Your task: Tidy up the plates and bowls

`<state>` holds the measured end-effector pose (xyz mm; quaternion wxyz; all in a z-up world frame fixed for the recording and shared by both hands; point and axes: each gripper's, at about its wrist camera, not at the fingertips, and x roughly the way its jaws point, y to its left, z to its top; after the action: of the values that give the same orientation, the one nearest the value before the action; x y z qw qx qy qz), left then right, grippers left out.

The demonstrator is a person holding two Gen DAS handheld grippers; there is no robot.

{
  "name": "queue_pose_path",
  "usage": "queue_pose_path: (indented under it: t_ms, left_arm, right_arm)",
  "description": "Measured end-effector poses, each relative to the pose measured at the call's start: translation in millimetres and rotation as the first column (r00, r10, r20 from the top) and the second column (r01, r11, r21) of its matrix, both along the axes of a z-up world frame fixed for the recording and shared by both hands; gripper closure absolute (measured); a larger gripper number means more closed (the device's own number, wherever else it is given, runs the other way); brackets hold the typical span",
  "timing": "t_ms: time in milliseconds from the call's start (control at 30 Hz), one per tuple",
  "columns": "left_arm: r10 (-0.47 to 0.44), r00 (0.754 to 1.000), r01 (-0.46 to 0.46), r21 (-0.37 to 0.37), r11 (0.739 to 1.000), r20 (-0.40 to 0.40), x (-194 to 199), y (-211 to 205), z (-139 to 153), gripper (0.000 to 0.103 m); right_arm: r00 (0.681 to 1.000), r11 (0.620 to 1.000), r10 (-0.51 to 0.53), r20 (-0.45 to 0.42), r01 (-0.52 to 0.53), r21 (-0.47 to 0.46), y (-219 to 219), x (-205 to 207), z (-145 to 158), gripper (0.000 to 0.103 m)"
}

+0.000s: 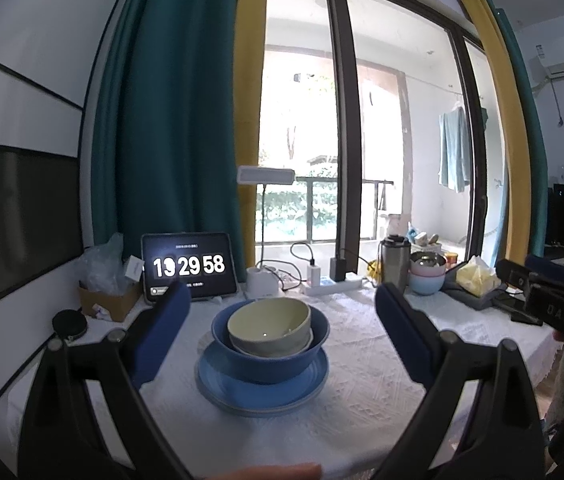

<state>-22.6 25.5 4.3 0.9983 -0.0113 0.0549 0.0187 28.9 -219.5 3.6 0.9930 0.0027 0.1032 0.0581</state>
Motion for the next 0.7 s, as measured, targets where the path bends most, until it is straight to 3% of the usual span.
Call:
queue_pose_path:
  t_ms: [700]
  left_arm:
    - [-0.011,1.000,0.011,-0.003,1.000,-0.005,-2.6,-1.6,-2.7,0.008]
  right_arm:
    - [1.000,1.000,0.002,-0.015,-0.002,0.005,-0.8,2.4,-3.7,0.045]
